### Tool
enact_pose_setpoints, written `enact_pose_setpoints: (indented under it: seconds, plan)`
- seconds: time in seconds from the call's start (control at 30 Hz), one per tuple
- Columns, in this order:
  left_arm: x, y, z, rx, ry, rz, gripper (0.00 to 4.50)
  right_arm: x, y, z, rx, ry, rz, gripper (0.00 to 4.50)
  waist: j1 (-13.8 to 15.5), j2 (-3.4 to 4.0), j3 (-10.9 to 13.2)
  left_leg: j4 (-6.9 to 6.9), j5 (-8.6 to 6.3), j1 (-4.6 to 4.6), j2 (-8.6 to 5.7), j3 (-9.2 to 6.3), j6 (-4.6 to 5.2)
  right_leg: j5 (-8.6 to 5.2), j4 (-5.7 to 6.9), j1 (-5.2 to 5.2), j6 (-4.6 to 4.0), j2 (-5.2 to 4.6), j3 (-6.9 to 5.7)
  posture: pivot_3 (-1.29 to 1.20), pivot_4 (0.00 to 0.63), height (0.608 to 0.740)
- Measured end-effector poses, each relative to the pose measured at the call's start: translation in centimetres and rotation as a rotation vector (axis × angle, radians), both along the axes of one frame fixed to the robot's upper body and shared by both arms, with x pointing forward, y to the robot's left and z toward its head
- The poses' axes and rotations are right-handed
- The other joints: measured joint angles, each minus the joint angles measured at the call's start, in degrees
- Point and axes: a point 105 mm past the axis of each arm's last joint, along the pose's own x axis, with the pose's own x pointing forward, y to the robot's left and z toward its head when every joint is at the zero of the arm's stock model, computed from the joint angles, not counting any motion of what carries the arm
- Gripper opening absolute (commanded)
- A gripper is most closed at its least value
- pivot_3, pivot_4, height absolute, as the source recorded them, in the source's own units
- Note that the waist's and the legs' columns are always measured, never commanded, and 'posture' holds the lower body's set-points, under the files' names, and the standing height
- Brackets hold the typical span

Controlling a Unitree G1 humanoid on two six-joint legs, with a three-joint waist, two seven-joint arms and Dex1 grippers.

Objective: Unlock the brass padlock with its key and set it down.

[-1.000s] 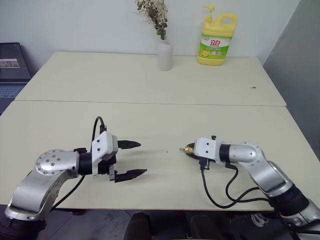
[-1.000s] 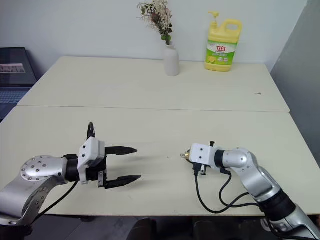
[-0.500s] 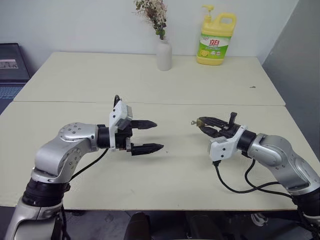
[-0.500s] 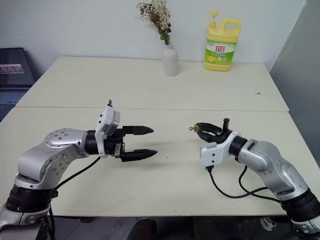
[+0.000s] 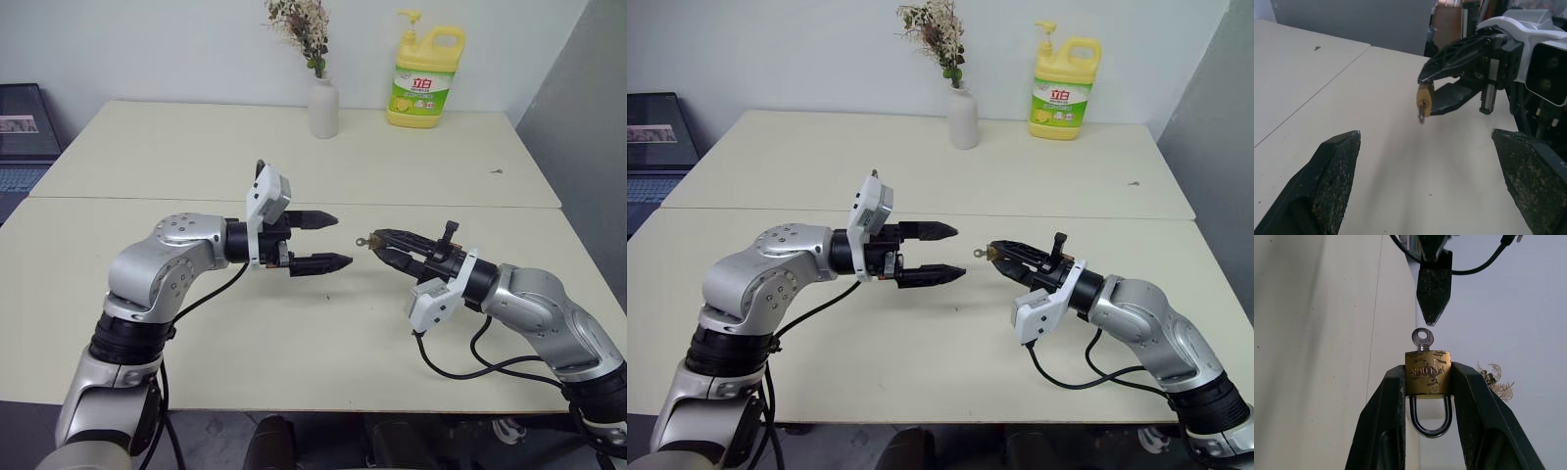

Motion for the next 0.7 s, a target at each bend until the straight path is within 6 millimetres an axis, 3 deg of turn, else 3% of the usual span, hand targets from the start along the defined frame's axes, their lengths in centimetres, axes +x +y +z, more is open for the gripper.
enact_pose_setpoints:
  seconds: [0.4,0.5,0.7]
  plan:
    - [0.41,-0.72,-0.73,0.002,0.076,-0.05,4.5,-0.28,0.74,0.07,0.032,0.01,0.03,0.94,0.0,0.0,0.0,0.0,0.0,0.01,-0.01,-0.01,0.0,0.01,0.01,0.01,-0.01,0.0,0.01,0.0,0.15,0.74]
    - [0.38,-0.79,-0.73,0.001,0.076,-0.055,3.93,-0.28,0.77,0.05,0.032,0.011,0.031,0.94,0.0,0.0,0.0,0.0,0.0,0.01,-0.01,-0.01,0.0,0.0,0.01,0.01,-0.01,0.0,0.01,0.0,0.15,0.74]
    - [0.47,-1.08,-0.61,-0.01,0.079,-0.066,2.12,-0.31,0.81,-0.01,0.03,0.017,0.033,0.94,0.0,0.0,0.0,0.0,0.0,0.02,-0.01,-0.02,0.0,0.01,0.01,0.02,-0.01,0.0,0.0,0.0,0.15,0.74]
